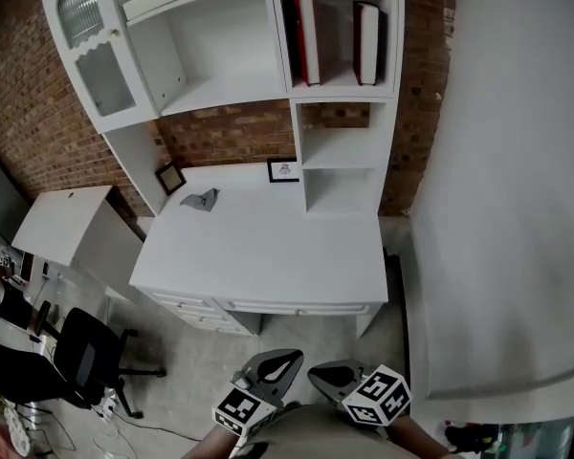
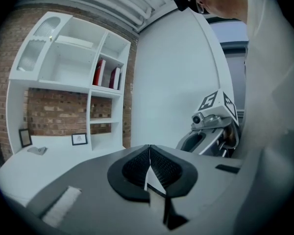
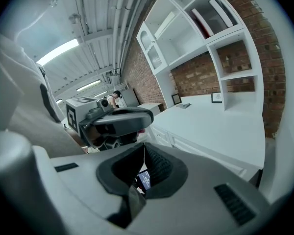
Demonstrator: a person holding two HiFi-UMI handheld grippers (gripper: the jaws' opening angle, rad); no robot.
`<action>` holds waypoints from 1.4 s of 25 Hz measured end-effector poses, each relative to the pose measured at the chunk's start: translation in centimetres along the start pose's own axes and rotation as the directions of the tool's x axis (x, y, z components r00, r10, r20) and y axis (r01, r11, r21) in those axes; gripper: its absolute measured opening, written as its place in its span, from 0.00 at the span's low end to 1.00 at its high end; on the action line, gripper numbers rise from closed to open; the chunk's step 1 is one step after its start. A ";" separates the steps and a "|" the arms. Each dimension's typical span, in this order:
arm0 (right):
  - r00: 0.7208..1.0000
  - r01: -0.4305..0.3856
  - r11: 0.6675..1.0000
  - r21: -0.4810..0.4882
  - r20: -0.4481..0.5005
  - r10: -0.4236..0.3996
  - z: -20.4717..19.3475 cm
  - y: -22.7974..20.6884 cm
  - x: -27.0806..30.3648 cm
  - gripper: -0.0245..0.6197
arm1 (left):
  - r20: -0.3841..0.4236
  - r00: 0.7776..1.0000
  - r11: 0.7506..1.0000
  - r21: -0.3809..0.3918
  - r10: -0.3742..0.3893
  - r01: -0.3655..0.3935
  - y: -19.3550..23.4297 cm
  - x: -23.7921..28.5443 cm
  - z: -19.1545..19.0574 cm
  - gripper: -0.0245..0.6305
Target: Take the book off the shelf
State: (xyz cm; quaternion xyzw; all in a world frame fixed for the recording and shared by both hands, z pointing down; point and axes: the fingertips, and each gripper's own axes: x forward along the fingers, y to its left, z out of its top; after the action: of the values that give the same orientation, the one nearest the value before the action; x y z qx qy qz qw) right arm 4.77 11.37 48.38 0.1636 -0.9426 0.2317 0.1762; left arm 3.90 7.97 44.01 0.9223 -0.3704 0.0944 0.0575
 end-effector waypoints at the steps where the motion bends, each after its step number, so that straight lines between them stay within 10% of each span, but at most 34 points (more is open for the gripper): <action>1: 1.000 -0.004 1.000 0.002 0.003 0.004 0.0 -0.2 -0.2 0.05 | 0.005 1.000 1.000 0.018 0.009 -0.009 -0.2 0.3 0.3 0.04; 19: 0.996 -0.083 0.996 0.028 0.015 0.083 -1.4 -2.8 -5.4 0.05 | 0.007 0.990 0.980 -0.145 0.138 -0.135 -2.5 3.9 0.9 0.04; 35: 1.000 0.011 0.994 0.108 0.021 -0.013 -0.9 -5.5 -3.3 0.05 | 0.020 0.999 0.988 -0.146 0.050 -0.047 0.5 5.2 -0.1 0.04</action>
State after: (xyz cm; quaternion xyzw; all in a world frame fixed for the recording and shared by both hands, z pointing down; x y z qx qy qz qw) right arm 10.10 7.99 49.85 0.1811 -0.9297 0.2792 0.1581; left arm 7.22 4.16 45.25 0.9074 -0.3994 0.0576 0.1178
